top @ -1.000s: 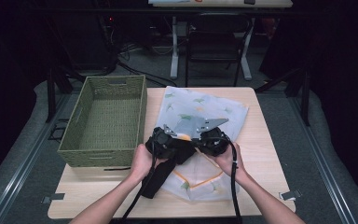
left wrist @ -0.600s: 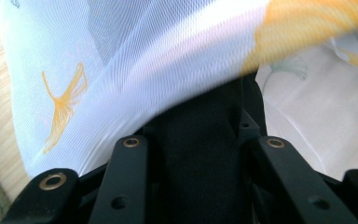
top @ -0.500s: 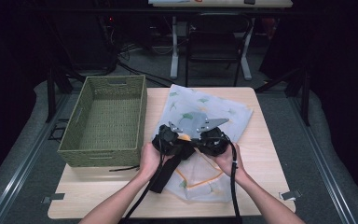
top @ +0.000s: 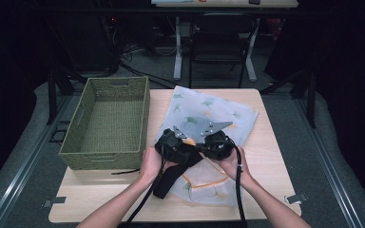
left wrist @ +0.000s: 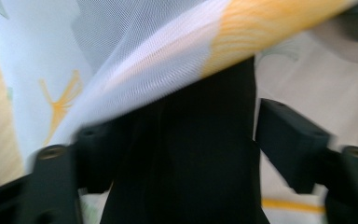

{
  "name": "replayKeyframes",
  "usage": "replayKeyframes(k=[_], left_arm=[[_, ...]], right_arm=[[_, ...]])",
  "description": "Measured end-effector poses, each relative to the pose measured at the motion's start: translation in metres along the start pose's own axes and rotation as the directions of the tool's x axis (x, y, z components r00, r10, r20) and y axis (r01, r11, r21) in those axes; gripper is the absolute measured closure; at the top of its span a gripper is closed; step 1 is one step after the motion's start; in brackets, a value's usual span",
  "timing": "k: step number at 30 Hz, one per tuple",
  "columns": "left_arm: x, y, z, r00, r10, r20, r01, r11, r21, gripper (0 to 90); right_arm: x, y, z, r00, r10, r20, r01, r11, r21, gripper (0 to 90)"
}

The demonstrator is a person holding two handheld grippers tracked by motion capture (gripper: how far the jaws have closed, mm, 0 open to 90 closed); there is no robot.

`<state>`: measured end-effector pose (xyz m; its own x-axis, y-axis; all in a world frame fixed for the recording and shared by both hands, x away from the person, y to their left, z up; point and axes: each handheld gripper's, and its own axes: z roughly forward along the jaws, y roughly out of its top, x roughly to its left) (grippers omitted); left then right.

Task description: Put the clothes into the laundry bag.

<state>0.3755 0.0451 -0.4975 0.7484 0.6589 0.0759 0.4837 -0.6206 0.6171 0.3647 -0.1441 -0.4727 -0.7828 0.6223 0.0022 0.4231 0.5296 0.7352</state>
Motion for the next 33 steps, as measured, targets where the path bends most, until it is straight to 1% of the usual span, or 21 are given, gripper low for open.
replayKeyframes(k=[1,2,4,5,7,8,11,13,17,18,22,23,24,25,26,27,28,30,31,32,33], left_arm=[[-0.002,-0.001,-0.006,1.0,0.005,0.001,-0.005,1.0,-0.003,19.8],[-0.003,-0.004,-0.011,0.9998,0.017,-0.006,-0.017,0.9998,-0.005,16.3],[-0.007,-0.013,-0.019,0.9996,0.029,0.006,-0.029,0.9996,0.001,14.5],[-0.007,-0.013,-0.019,0.9996,0.029,0.006,-0.029,0.9996,0.001,13.8],[-0.011,-0.026,-0.02,0.9991,0.039,0.016,-0.039,0.999,0.023,13.7],[-0.011,-0.026,-0.02,0.9991,0.039,0.016,-0.039,0.999,0.023,13.7],[-0.011,-0.037,-0.016,0.9994,0.028,0.022,-0.029,0.9989,0.038,13.7],[-0.011,-0.045,-0.01,0.9997,0.017,0.018,-0.018,0.9977,0.065,13.1],[-0.01,-0.05,-0.004,0.9996,0.013,0.025,-0.015,0.9967,0.079,13.0],[-0.01,-0.051,-0.002,0.9995,0.016,0.026,-0.018,0.9955,0.093,13.2],[-0.009,-0.058,0.009,0.9995,0.011,0.03,-0.015,0.9931,0.116,17.2],[-0.008,-0.061,0.01,0.9993,0.019,0.033,-0.022,0.9943,0.105,30.9],[-0.008,-0.061,0.01,0.9993,0.019,0.033,-0.022,0.9943,0.105,36.6],[-0.007,-0.062,0.01,0.9994,0.009,0.032,-0.012,0.9956,0.093,36.6],[-0.006,-0.064,0.011,0.9991,0.01,0.04,-0.013,0.9962,0.086,39.7],[-0.005,-0.064,0.012,0.9993,0.015,0.034,-0.018,0.9959,0.089,47.6],[-0.002,-0.066,0.014,0.9992,0.004,0.04,-0.007,0.9963,0.086,62.3],[-0.001,-0.067,0.015,0.9991,-0.006,0.042,0.002,0.9965,0.083,78.2],[0.001,-0.067,0.015,0.9987,-0.009,0.05,0.005,0.9968,0.08,83.1],[0.001,-0.067,0.015,0.9987,-0.009,0.05,0.005,0.9968,0.08,84.3],[0.0,-0.066,0.014,0.9992,-0.012,0.038,0.01,0.9983,0.057,84.9]], right_arm=[[0.0,0.0,0.0,1.0,-0.002,0.001,0.002,1.0,0.0,88.7],[0.0,0.0,0.0,1.0,0.002,0.001,-0.002,1.0,0.0,88.8],[0.0,0.0,0.0,1.0,0.001,0.001,-0.001,1.0,0.001,88.8],[0.0,0.0,0.0,1.0,0.001,0.0,-0.001,1.0,0.001,88.8],[0.0,0.0,0.0,1.0,0.001,0.0,-0.001,1.0,0.0,88.8],[0.0,0.0,0.0,1.0,0.001,0.0,-0.001,1.0,0.0,88.8],[0.001,0.0,0.001,1.0,-0.002,-0.001,0.002,1.0,0.003,88.8],[0.001,0.0,0.001,1.0,-0.001,-0.003,0.001,1.0,0.007,88.7],[0.0,0.0,0.001,1.0,0.0,-0.004,0.0,1.0,0.008,88.7],[0.0,-0.001,0.001,1.0,0.0,-0.003,0.0,1.0,0.008,88.7],[0.0,-0.002,0.002,1.0,-0.001,-0.004,0.001,0.9999,0.012,88.7],[0.0,-0.002,0.002,1.0,-0.001,-0.005,0.001,0.9999,0.014,88.7],[0.0,-0.002,0.002,1.0,-0.001,-0.005,0.001,0.9999,0.014,88.7],[0.0,-0.002,0.002,1.0,-0.002,-0.006,0.002,0.9999,0.016,88.7],[0.0,-0.002,0.002,1.0,-0.001,-0.006,0.002,0.9999,0.016,88.7],[0.0,-0.002,0.002,1.0,-0.002,-0.006,0.002,0.9999,0.015,88.7],[0.0,-0.002,0.002,1.0,-0.001,-0.006,0.001,0.9999,0.017,88.7],[0.0,-0.002,0.002,1.0,0.0,-0.007,0.0,0.9998,0.019,88.7],[0.001,-0.002,0.002,1.0,-0.003,-0.009,0.003,0.9998,0.019,88.8],[0.001,-0.002,0.002,1.0,-0.003,-0.009,0.003,0.9998,0.019,88.8],[0.001,-0.002,0.002,1.0,-0.005,-0.008,0.005,0.9998,0.017,88.8]])
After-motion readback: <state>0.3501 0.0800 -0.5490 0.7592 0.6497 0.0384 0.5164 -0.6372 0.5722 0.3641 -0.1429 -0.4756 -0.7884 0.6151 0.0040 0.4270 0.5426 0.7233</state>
